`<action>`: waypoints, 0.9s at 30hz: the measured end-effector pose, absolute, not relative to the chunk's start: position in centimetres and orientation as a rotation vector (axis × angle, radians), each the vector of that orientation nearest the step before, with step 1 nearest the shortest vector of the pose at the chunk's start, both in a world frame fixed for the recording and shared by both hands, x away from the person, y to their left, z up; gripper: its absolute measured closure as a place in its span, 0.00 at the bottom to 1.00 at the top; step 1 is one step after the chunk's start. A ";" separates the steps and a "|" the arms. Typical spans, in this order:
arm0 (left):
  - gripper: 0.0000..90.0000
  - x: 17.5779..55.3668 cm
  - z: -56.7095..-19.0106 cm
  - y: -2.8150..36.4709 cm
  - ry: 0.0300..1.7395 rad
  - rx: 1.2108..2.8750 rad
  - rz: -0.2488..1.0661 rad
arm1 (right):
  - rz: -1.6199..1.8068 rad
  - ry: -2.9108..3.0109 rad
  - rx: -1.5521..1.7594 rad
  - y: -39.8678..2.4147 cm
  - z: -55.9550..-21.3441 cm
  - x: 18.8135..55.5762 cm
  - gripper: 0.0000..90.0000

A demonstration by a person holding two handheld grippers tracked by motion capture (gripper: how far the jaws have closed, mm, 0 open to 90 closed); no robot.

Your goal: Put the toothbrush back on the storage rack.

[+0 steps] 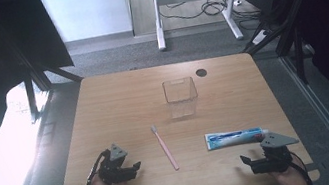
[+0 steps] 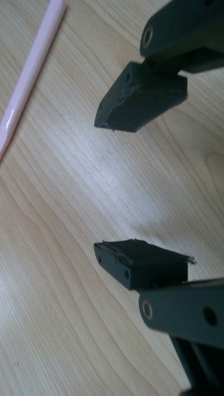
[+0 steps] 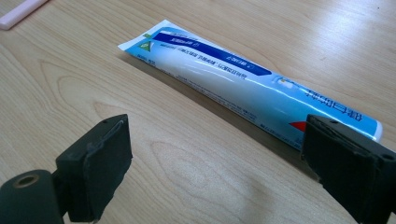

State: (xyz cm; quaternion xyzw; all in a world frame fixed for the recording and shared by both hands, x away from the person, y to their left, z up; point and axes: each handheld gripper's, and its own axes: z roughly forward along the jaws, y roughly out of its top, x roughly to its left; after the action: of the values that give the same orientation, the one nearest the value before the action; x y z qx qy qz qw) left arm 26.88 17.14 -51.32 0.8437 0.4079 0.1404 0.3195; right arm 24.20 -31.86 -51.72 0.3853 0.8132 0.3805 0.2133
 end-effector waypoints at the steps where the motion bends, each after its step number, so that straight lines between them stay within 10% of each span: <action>1: 0.42 26.9 -51.3 17.0 1.075 2.214 0.368 | 1.059 2.257 1.072 -31.9 -51.7 24.2 0.11; 27: 0.96 27.8 -50.2 14.2 0.976 2.251 0.261 | 1.042 2.265 1.105 -32.1 -51.9 24.2 0.12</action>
State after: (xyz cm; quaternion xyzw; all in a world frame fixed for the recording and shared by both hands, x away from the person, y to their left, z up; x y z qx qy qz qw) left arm 27.84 14.16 -50.18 0.8609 0.3733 0.0998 0.3310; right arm 24.22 -32.13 -51.95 0.3965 0.8127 0.3741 0.2057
